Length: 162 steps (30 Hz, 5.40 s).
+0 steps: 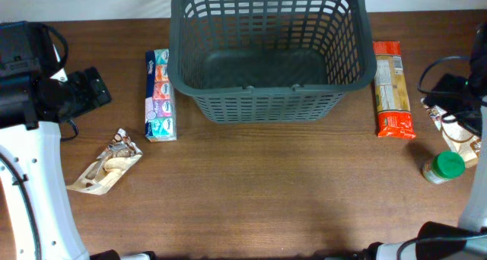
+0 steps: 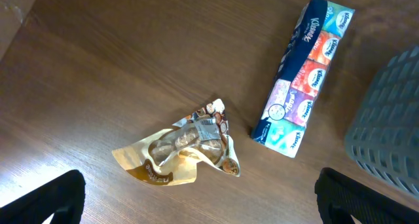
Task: Pack container
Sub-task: 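Lower the right gripper over the green-lidded jar, then close the right gripper around the green-lidded jar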
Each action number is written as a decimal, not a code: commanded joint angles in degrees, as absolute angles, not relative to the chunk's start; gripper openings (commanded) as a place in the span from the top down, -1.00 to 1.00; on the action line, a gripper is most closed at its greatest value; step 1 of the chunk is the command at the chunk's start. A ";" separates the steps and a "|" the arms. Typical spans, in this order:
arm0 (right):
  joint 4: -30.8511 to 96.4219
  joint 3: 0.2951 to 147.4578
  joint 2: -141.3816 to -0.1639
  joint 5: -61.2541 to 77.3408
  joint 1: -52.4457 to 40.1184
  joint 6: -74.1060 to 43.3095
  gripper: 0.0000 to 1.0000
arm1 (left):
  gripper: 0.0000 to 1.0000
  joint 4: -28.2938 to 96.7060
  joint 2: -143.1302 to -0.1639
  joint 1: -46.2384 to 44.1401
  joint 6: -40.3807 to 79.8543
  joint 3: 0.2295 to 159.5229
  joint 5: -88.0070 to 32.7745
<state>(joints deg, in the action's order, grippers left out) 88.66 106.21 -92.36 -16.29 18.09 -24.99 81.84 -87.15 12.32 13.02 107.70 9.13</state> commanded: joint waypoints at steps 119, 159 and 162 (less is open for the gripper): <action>55.42 73.49 -109.27 -3.22 39.77 -14.81 -0.98 | -0.99 85.76 -86.67 12.53 12.27 107.66 8.58; 50.92 70.02 -109.27 -1.72 39.77 -13.74 -0.74 | -0.99 85.73 -86.67 12.53 12.27 107.66 8.80; 50.94 70.02 -109.27 -1.74 39.77 -13.76 -0.61 | -0.99 85.78 -86.67 12.53 12.27 107.66 8.80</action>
